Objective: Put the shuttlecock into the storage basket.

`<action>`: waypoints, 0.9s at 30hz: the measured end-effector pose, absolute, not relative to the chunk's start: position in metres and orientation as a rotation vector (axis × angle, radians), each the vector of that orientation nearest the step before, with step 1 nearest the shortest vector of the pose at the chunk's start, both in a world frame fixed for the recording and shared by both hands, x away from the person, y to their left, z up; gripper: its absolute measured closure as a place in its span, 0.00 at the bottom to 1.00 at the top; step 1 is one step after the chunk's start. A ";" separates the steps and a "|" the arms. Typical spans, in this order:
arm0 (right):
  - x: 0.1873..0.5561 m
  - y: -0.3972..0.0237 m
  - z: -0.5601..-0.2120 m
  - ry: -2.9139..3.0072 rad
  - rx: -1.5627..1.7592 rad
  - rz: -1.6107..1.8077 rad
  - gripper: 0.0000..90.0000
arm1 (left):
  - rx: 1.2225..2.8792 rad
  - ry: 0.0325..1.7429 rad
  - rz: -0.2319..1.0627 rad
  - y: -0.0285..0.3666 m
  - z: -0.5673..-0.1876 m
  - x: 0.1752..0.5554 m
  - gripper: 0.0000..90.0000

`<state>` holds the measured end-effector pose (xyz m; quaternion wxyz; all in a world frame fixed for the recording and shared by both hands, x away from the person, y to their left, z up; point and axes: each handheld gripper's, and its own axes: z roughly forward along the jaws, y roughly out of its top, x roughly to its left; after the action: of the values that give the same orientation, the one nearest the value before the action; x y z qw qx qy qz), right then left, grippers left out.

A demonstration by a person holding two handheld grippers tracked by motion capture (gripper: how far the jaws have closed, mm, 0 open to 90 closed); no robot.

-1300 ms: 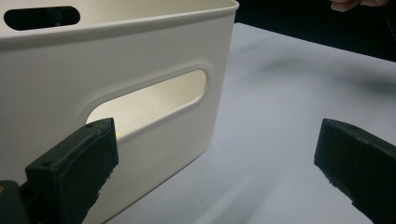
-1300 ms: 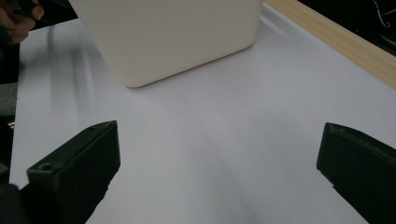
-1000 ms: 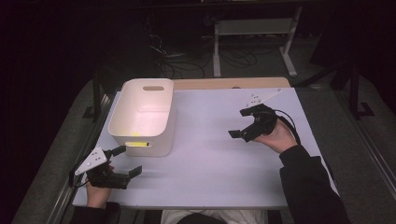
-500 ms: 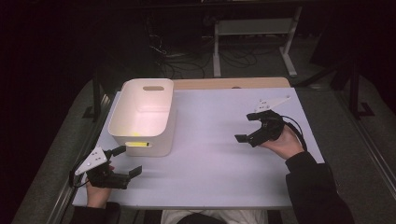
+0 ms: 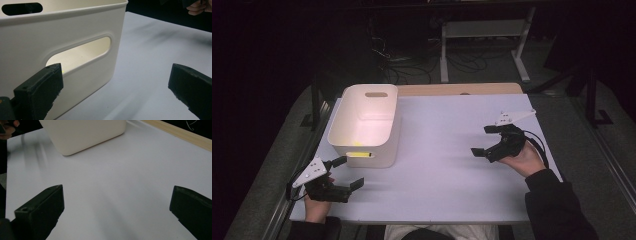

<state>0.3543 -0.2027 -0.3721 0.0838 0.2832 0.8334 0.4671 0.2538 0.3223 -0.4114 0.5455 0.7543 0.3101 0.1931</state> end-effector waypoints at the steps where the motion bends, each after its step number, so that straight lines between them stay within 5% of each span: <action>1: 0.353 -0.204 -0.373 2.484 0.853 1.396 0.00 | 1.789 0.735 0.458 0.322 -0.411 0.254 0.00; 27: 0.328 -0.252 -0.401 2.373 0.982 1.424 0.00 | 1.793 0.736 0.460 0.322 -0.411 0.254 0.00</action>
<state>0.3279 -0.2524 -0.4006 0.1026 0.3327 0.8038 0.4823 0.2537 0.3224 -0.4113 0.5439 0.7554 0.3099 0.1938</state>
